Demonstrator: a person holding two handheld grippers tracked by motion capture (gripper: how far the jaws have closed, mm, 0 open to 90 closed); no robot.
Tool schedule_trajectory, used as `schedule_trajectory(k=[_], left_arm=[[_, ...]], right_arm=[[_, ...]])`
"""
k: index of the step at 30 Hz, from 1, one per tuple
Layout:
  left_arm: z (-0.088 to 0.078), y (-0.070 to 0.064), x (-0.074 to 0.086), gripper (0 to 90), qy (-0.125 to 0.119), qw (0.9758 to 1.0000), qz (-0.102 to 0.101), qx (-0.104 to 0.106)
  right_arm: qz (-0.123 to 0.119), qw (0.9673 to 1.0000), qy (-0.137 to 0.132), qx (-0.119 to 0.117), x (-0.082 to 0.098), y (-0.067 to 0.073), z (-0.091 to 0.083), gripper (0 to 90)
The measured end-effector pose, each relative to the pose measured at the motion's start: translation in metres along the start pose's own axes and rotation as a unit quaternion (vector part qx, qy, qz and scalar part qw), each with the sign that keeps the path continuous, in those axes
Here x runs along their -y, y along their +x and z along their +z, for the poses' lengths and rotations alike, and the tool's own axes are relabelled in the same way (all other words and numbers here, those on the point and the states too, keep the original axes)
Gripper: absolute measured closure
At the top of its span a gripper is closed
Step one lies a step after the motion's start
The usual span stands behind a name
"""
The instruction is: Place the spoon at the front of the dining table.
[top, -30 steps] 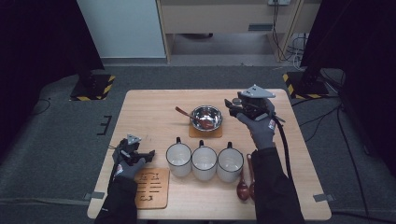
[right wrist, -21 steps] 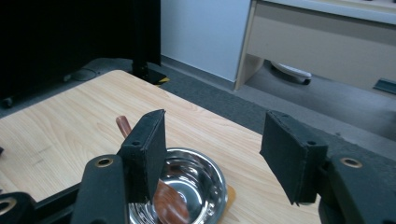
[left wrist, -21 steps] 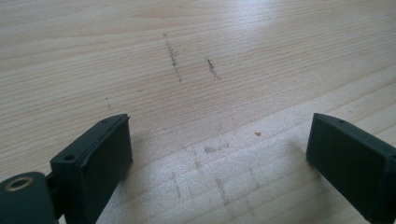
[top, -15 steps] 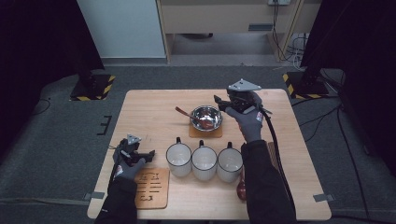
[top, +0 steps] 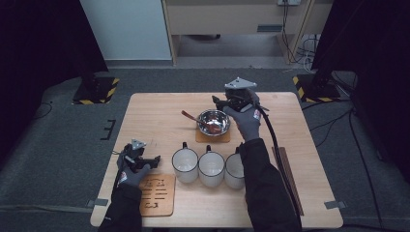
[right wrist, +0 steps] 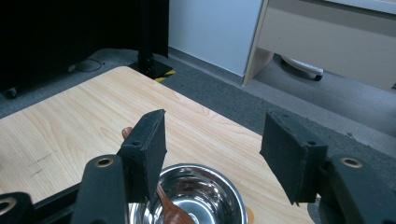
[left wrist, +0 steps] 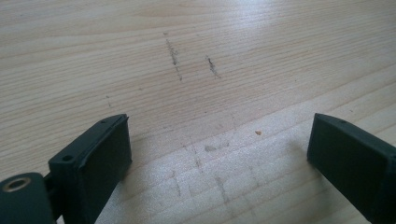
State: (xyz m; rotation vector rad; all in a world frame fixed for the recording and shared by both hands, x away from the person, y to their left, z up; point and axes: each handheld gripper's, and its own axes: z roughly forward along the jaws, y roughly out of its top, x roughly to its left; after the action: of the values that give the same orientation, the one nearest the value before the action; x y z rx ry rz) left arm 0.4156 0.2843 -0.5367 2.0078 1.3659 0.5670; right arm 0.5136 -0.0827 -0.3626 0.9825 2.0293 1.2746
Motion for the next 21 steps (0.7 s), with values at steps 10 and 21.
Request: schedule_trajectory(k=[10, 21], left_arm=[[0.0, 0.0, 0.0, 4.7, 0.0, 1.0, -0.001, 0.0], [0.0, 0.0, 0.0, 4.5, 0.001, 1.0, -0.001, 0.0]], right_arm=[[-0.002, 0.9999, 0.013, -0.011, -0.004, 0.011, 0.022, 40.1], [0.004, 0.9996, 0.023, -0.015, 0.003, 0.009, 0.041, 41.3]])
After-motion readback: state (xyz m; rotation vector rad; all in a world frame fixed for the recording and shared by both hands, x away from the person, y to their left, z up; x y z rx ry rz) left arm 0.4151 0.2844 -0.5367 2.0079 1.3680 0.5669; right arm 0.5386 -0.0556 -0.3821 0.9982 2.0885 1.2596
